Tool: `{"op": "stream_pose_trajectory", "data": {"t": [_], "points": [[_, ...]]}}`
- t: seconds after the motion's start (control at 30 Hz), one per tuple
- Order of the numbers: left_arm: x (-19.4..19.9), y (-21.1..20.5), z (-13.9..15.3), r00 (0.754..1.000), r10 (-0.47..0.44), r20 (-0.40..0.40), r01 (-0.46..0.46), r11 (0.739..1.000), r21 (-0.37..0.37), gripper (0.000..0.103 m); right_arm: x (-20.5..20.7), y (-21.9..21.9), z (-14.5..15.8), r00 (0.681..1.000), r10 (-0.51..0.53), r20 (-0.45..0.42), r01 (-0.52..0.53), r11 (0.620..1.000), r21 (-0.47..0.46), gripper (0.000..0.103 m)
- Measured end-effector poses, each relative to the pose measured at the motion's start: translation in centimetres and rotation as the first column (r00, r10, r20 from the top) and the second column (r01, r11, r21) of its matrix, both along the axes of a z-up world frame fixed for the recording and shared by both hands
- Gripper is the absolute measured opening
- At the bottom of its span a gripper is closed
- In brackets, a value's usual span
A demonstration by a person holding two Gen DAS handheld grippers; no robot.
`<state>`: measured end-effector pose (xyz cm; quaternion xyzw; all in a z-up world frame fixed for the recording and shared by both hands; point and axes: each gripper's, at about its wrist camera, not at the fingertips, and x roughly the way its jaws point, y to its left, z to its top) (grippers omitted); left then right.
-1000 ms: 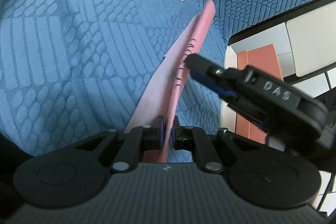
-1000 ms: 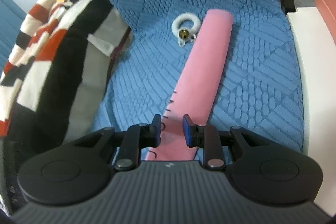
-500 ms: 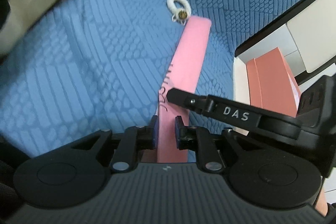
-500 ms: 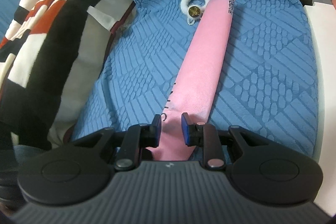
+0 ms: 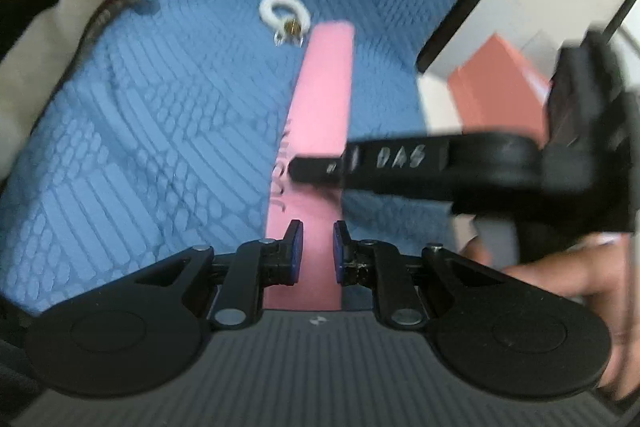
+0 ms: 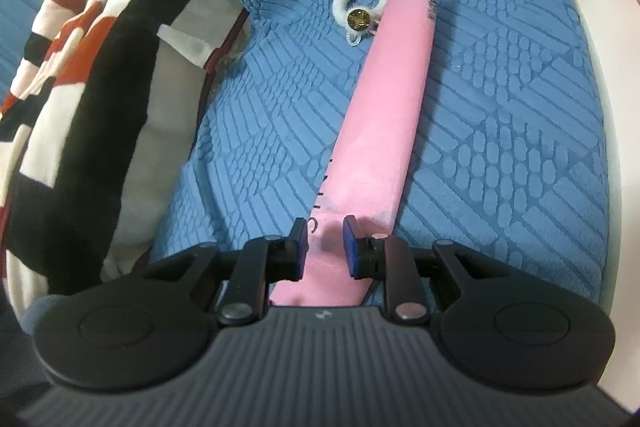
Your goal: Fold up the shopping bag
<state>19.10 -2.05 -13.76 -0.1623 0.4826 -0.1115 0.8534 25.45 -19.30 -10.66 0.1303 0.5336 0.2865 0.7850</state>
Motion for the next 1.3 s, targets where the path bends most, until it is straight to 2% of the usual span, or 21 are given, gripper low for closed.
{"op": "stream_pose_trajectory", "data": {"t": [0.1, 0.27, 0.33, 0.37, 0.4, 0.6, 0.77, 0.97, 1.23, 1.3], "points": [[0.4, -0.3, -1.1, 1.0, -0.006, -0.031, 0.007, 1.0, 0.022, 0.017, 0.3, -0.2, 0.2, 1.0, -0.015, 0.008, 0.015, 1.0, 0.007, 0.022], [0.7, 0.2, -1.2, 0.999, 0.004, -0.045, -0.004, 1.0, -0.007, 0.017, 2.0, -1.1, 0.9, 0.995, -0.081, 0.059, 0.08, 0.997, 0.006, 0.026], [0.8, 0.4, -1.3, 0.999, 0.008, -0.052, -0.009, 1.0, -0.017, 0.017, 3.1, -1.6, 0.8, 0.991, -0.122, 0.063, 0.122, 0.993, 0.011, 0.034], [0.8, 0.5, -1.3, 0.999, 0.008, -0.054, -0.009, 1.0, -0.018, 0.017, 3.7, -1.8, 0.8, 0.988, -0.141, 0.065, 0.14, 0.99, 0.016, 0.043], [0.8, 0.5, -1.2, 0.999, 0.006, -0.054, -0.007, 1.0, -0.017, 0.017, 4.3, -2.0, 0.7, 0.985, -0.158, 0.068, 0.157, 0.987, 0.02, 0.048], [1.2, 0.7, -1.2, 0.998, -0.004, -0.06, 0.003, 1.0, -0.022, 0.017, 7.2, -2.3, -0.4, 0.974, -0.215, 0.063, 0.212, 0.976, 0.056, 0.048], [1.3, 1.1, -1.3, 0.997, -0.003, -0.072, 0.0, 0.999, -0.046, 0.017, 8.8, -1.9, -1.1, 0.974, -0.22, 0.057, 0.215, 0.973, 0.086, 0.047], [1.6, 1.0, -1.6, 0.997, -0.017, -0.075, 0.013, 0.999, -0.053, 0.017, 10.3, -1.7, -1.3, 0.981, -0.189, 0.053, 0.18, 0.975, 0.129, 0.048], [2.0, 1.3, -1.7, 0.997, -0.031, -0.074, 0.026, 0.998, -0.062, 0.017, 10.5, -1.4, -1.7, 0.991, -0.133, -0.011, 0.132, 0.97, 0.203, 0.046], [2.0, 1.4, -1.7, 0.997, -0.031, -0.074, 0.026, 0.998, -0.063, 0.017, 10.2, -1.2, -1.5, 0.993, -0.116, -0.004, 0.114, 0.975, 0.19, 0.039]]}}
